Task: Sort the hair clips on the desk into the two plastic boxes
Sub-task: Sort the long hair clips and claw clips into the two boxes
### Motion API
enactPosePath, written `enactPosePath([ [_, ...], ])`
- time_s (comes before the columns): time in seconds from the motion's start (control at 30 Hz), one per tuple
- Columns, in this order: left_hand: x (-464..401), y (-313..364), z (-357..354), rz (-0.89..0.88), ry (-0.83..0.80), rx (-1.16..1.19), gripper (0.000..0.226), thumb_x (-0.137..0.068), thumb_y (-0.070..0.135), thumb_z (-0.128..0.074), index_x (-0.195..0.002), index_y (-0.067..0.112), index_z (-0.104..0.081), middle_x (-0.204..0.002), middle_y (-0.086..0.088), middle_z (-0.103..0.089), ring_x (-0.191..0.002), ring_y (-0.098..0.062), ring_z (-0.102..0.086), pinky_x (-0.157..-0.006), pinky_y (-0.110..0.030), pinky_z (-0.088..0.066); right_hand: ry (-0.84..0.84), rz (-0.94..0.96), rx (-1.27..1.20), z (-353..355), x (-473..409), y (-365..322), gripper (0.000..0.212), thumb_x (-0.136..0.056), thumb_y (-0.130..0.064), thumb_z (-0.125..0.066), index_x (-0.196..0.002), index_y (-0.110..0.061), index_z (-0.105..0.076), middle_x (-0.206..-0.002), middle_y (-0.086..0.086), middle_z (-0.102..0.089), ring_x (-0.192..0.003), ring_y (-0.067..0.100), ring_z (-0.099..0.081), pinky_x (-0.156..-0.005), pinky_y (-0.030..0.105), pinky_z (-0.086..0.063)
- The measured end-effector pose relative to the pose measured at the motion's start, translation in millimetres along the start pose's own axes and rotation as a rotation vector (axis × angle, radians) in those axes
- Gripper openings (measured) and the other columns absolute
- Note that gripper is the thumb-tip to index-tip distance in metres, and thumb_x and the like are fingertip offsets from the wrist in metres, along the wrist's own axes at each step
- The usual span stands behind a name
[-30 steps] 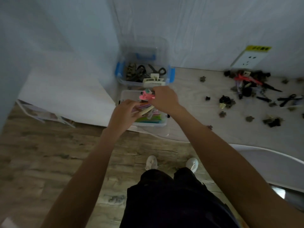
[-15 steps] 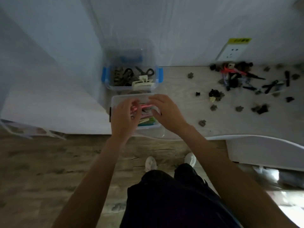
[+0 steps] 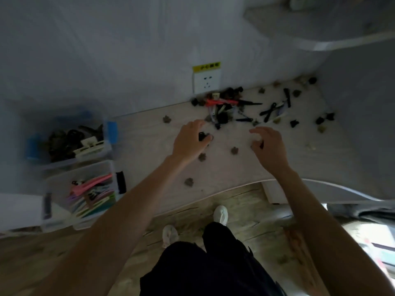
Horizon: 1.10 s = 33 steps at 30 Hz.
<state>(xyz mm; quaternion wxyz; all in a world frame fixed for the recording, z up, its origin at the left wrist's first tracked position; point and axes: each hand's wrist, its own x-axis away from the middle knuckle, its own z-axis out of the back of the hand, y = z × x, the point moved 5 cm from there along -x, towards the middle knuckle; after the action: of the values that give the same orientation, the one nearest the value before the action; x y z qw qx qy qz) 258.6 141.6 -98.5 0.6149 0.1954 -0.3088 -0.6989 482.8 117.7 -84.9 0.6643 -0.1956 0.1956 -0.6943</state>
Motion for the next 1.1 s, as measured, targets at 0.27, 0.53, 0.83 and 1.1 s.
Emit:
enactPosePath([
  [0.27, -73, 11, -43, 0.072, 0.017, -0.242, 0.045, -0.094, 0.031, -0.046, -0.135, 0.011, -0.042, -0.138, -0.008, -0.045, -0.123, -0.027, -0.044, -0.098, -0.036, -0.039, -0.168, 0.143, 0.099, -21, -87, 35, 0.038, -0.088, -0.008, -0.051, -0.126, -0.009, -0.051, -0.131, 0.015, -0.051, -0.123, 0.033, -0.043, -0.102, 0.04, -0.037],
  [0.53, -68, -14, -37, 0.107, 0.035, -0.336, 0.028, -0.091, 0.033, -0.051, -0.105, 0.013, -0.064, -0.118, -0.005, -0.057, -0.103, -0.024, -0.055, -0.082, -0.035, -0.047, -0.312, 0.241, 0.199, -55, -109, 31, 0.022, -0.089, -0.009, -0.053, -0.109, -0.008, -0.061, -0.113, 0.014, -0.059, -0.104, 0.03, -0.05, -0.08, 0.034, -0.042],
  [0.83, -90, -8, -38, 0.23, -0.006, -0.303, 0.052, -0.082, 0.037, -0.066, -0.125, 0.015, -0.047, -0.121, -0.009, -0.055, -0.111, -0.029, -0.051, -0.089, -0.037, -0.042, -0.295, 0.175, 0.256, -44, -108, 38, 0.016, -0.085, -0.003, -0.051, -0.1, -0.001, -0.059, -0.103, 0.017, -0.059, -0.095, 0.031, -0.055, -0.073, 0.035, -0.045],
  [1.1, -89, -18, -35, 0.278, -0.057, -0.289, 0.027, -0.086, 0.026, -0.062, -0.11, 0.014, -0.059, -0.107, -0.009, -0.066, -0.098, -0.027, -0.061, -0.088, -0.037, -0.047, -0.246, 0.207, 0.371, -40, -114, 37, 0.027, -0.086, -0.009, -0.051, -0.111, 0.0, -0.055, -0.11, 0.025, -0.056, -0.104, 0.037, -0.051, -0.086, 0.042, -0.041],
])
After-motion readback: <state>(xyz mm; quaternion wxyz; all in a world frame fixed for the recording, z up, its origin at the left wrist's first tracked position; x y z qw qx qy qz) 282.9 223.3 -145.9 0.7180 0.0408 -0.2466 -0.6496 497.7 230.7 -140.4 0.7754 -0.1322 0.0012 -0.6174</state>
